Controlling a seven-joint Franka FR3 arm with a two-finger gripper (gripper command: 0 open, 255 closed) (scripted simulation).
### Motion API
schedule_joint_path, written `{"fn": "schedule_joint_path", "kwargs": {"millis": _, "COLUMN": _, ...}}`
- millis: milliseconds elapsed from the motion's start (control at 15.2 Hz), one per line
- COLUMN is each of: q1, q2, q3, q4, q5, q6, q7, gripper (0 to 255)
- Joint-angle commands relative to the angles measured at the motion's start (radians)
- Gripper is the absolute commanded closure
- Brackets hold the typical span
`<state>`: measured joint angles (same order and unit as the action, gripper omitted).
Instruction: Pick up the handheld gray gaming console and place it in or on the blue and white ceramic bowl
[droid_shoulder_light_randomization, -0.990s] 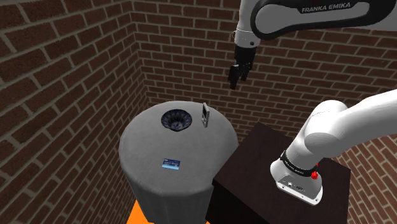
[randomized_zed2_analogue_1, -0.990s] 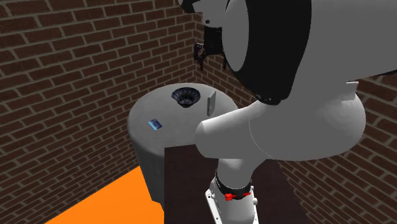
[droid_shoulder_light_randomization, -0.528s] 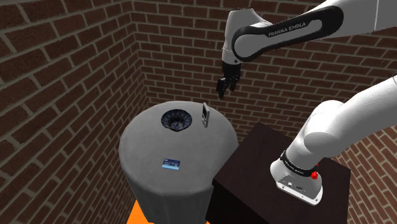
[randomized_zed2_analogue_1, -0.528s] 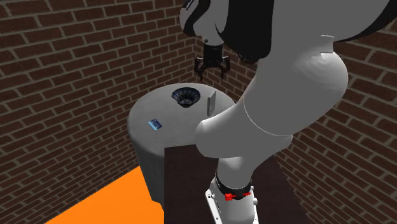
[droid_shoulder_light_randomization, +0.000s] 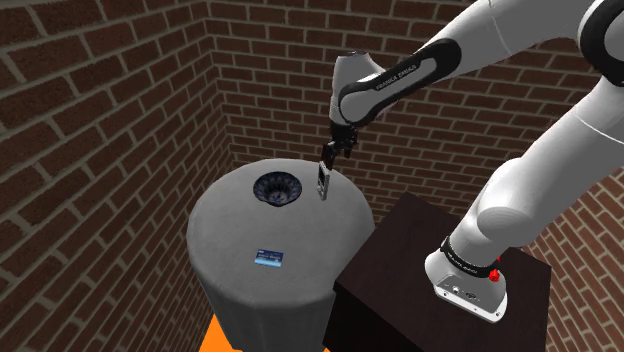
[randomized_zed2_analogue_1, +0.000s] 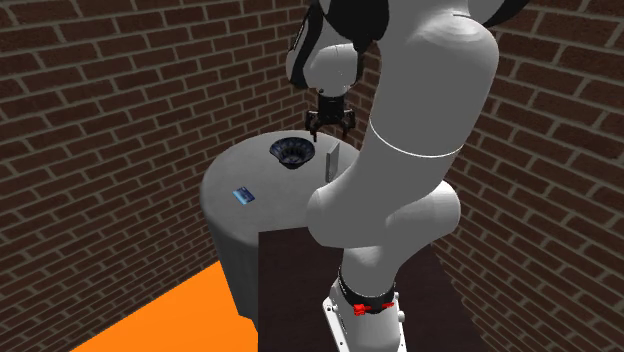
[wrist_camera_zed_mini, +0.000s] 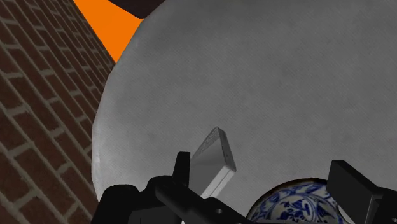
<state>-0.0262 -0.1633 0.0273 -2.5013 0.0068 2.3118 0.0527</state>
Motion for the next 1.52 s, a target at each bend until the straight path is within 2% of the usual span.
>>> {"fn": "schedule_joint_path", "kwargs": {"millis": 0, "q1": -0.007, "q2": 0.086, "q3": -0.006, "q4": 0.023, "q5": -0.004, "q6": 0.068, "q7": -0.002, "gripper": 0}}
{"fn": "schedule_joint_path", "kwargs": {"millis": 198, "q1": -0.011, "q2": 0.191, "q3": -0.009, "q4": 0.06, "q5": -0.008, "q6": 0.141, "q7": 0.003, "gripper": 0}}
{"fn": "schedule_joint_path", "kwargs": {"millis": 660, "q1": -0.011, "q2": 0.273, "q3": -0.01, "q4": 0.043, "q5": -0.011, "q6": 0.239, "q7": 0.005, "gripper": 0}}
{"fn": "schedule_joint_path", "kwargs": {"millis": 1188, "q1": -0.01, "q2": 0.28, "q3": -0.01, "q4": 0.042, "q5": -0.011, "q6": 0.246, "q7": 0.005, "gripper": 0}}
{"fn": "schedule_joint_path", "kwargs": {"millis": 1254, "q1": -0.01, "q2": 0.28, "q3": -0.01, "q4": 0.042, "q5": -0.011, "q6": 0.246, "q7": 0.005, "gripper": 255}}
{"fn": "schedule_joint_path", "kwargs": {"millis": 1452, "q1": -0.01, "q2": 0.28, "q3": -0.01, "q4": 0.042, "q5": -0.011, "q6": 0.246, "q7": 0.005, "gripper": 255}}
